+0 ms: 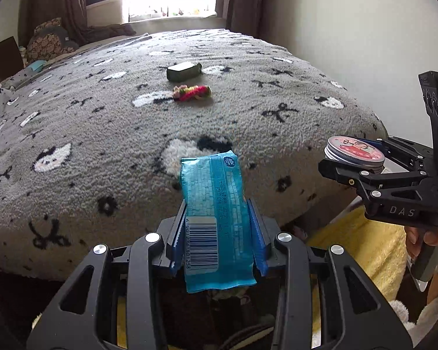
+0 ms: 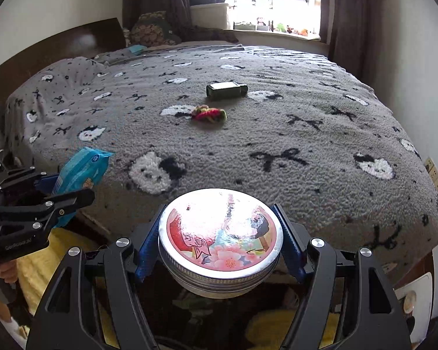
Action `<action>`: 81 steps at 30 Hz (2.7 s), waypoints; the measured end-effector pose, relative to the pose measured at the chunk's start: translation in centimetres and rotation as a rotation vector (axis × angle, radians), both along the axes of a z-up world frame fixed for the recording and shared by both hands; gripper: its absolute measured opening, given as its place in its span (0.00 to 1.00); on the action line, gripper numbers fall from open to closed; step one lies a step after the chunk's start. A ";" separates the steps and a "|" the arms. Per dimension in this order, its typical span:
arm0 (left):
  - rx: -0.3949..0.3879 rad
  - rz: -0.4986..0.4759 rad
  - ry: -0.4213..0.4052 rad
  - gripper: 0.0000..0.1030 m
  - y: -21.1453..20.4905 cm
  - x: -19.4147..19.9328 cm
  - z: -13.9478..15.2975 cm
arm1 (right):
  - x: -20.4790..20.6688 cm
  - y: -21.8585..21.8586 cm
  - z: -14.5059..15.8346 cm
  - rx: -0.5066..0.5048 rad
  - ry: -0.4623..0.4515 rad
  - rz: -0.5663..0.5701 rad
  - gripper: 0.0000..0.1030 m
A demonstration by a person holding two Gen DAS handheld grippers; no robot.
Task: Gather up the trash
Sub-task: 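Carry the tin and blue wrapper toward the bed edge with both grippers, then lower both grippers below the bed edge and open them over the bin, then raise both open grippers back above the bed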
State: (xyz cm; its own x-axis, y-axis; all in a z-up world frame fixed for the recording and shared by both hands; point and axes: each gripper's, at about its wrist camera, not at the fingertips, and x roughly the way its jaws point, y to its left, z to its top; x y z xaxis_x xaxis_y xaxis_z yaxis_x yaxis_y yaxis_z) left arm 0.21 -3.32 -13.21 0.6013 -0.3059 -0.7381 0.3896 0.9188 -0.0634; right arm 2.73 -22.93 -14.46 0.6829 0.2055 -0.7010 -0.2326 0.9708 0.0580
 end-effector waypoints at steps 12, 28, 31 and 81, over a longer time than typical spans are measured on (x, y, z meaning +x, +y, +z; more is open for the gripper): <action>0.061 -0.040 0.259 0.35 -0.2 -1.4 -11.0 | -0.5 0.7 -8.6 0.016 0.235 0.002 0.69; 0.091 -0.032 0.485 0.35 0.8 0.0 -19.6 | 0.5 2.9 -16.7 0.031 0.420 0.030 0.69; 0.095 -0.032 0.516 0.35 0.8 0.6 -20.7 | 1.3 3.1 -17.4 0.024 0.442 0.038 0.69; 0.094 0.133 0.022 0.92 5.9 5.9 -1.5 | 5.5 -1.3 -0.7 0.008 0.058 -0.056 0.97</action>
State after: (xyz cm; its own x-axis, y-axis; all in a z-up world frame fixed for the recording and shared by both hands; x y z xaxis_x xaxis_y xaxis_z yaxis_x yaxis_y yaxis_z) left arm 6.09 2.54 -14.72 0.6156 -0.1540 -0.7728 0.2637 0.9644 0.0178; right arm 8.25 -24.19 -15.15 0.6521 0.1740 -0.7379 -0.1741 0.9817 0.0776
